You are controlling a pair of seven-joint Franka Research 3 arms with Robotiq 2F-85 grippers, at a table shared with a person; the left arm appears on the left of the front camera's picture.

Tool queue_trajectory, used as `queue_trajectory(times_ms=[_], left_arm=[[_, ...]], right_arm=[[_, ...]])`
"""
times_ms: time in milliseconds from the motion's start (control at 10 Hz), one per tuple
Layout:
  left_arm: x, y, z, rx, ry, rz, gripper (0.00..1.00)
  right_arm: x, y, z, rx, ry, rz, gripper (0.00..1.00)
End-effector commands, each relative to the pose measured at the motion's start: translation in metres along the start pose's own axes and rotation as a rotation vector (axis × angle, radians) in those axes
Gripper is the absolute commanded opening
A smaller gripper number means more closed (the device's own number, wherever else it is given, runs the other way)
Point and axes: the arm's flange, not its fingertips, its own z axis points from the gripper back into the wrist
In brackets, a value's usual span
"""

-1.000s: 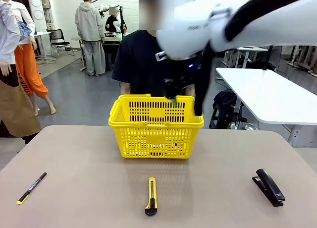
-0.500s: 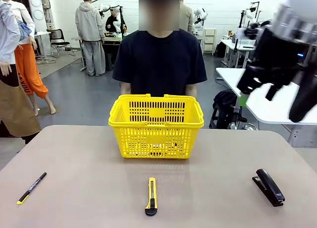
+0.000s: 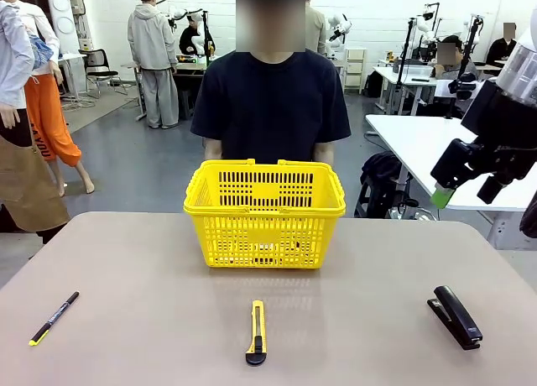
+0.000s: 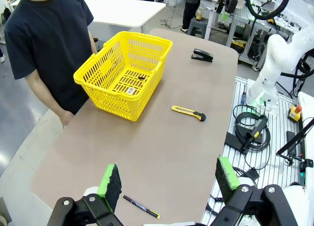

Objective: Place the items the person wants into the basket.
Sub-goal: Pick up the item the person points to and place it in the Market Basket.

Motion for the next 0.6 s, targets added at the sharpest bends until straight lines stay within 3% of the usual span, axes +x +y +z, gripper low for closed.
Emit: queue_trajectory(times_ms=[0,100,200,500], left_arm=[[-0.0009,0.0002,0.0006,-0.004,-0.016,-0.022,1.0],[-0.0009,0.0002,0.0006,-0.004,-0.016,-0.022,1.0],[-0.0009,0.0002,0.0006,-0.004,-0.016,-0.022,1.0],[-0.0009,0.0002,0.0006,-0.004,-0.016,-0.022,1.0]], right_arm=[[0.0045,-0.0025,-0.0061,0.053,-0.007,-0.006,1.0],[0.0101,-0.0024,-0.0068,0.084,0.003,-0.023,1.0],[0.0011,-0.0001,-0.0018,0.011,0.003,-0.006,1.0],[0.0011,-0.0001,-0.0018,0.011,0.003,-0.006,1.0]])
